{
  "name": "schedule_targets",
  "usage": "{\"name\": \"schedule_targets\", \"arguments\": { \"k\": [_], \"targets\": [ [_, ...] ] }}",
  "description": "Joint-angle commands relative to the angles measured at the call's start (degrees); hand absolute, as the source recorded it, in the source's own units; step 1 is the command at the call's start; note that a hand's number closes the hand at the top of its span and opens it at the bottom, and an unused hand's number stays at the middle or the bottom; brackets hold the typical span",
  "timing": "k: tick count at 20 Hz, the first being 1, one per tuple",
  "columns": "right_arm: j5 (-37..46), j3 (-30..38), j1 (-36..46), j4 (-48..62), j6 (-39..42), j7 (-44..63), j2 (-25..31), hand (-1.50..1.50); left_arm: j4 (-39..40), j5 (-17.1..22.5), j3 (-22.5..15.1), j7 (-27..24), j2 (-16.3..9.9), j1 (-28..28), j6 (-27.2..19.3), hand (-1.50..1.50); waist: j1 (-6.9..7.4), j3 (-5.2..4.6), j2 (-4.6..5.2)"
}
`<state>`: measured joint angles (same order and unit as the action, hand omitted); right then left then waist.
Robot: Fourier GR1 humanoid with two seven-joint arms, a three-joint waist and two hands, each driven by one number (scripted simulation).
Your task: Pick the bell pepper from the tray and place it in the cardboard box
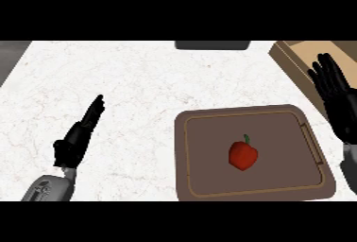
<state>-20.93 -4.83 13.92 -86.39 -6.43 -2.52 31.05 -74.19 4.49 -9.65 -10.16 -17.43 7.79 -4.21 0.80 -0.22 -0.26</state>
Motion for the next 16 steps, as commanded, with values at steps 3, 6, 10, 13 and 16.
{"name": "schedule_targets", "arguments": {
  "k": [3,6,10,13,16],
  "targets": [
    [3.64,9.03,-9.05,-2.42,-19.74,0.89,-3.35,1.5,-2.54,5.26,6.58,1.95,0.32,-1.63,-2.68,0.0,-3.82,0.15,-1.14],
    [3.79,17.84,-14.93,-1.02,-31.57,0.82,-5.55,1.5,-2.56,7.84,10.78,3.37,1.31,-2.69,-6.33,0.0,-8.87,0.06,-2.55],
    [12.91,13.7,-28.72,0.95,-40.83,4.51,-6.88,-1.5,-5.51,10.34,11.36,6.15,1.83,-3.25,-5.84,0.0,-7.73,-0.16,-1.65],
    [21.9,9.57,-35.5,-7.1,-48.66,1.05,-8.44,-1.5,-8.2,11.26,10.49,9.53,2.29,-2.68,-5.8,0.0,-5.22,-0.18,-0.99],
    [28.93,1.39,-41.57,-15.83,-50.68,4.49,-9.09,-1.5,-10.83,10.76,9.07,12.71,3.07,-0.4,-7.34,0.0,-3.72,-0.27,-0.4]
  ]
}}
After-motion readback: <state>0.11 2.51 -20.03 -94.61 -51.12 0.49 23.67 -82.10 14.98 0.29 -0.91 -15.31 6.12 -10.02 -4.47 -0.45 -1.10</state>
